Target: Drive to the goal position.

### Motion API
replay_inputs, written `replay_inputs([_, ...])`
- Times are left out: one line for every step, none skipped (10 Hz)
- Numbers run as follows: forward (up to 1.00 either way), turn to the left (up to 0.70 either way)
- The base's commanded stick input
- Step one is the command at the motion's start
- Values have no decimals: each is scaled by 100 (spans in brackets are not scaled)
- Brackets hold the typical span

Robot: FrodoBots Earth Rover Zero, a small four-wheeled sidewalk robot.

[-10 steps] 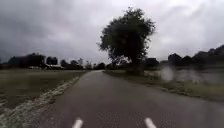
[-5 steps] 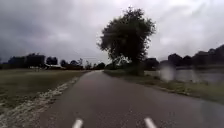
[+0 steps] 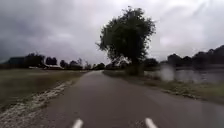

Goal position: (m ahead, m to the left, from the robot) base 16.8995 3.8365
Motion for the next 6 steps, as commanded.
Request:
replay_inputs([84, 6])
replay_inputs([84, 6])
replay_inputs([84, 6])
replay_inputs([84, 6])
replay_inputs([84, 6])
replay_inputs([84, 6])
